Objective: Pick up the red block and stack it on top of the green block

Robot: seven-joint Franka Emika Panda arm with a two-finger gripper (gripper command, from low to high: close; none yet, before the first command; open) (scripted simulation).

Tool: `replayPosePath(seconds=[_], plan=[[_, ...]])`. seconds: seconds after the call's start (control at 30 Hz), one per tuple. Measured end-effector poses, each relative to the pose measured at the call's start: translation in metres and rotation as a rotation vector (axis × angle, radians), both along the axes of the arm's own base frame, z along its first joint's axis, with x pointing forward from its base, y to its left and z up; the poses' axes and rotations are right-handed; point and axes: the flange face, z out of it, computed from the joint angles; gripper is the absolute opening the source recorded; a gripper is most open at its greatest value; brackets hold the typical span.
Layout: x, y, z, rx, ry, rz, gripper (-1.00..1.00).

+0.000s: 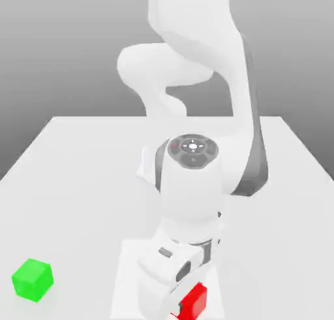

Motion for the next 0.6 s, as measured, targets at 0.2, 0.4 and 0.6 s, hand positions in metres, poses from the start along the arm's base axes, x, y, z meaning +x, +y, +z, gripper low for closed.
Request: replayPosePath(seconds=[0.2,0.4,0.6], plan=[[0.000,0.000,0.044,0.000,-0.001,0.001,-1.00],[-0.003,-0.127,0.075,-0.002,0.001,-0.178,-1.00],[-0.048,-0.271,0.086,0.000,0.000,-0.390,-1.00]])
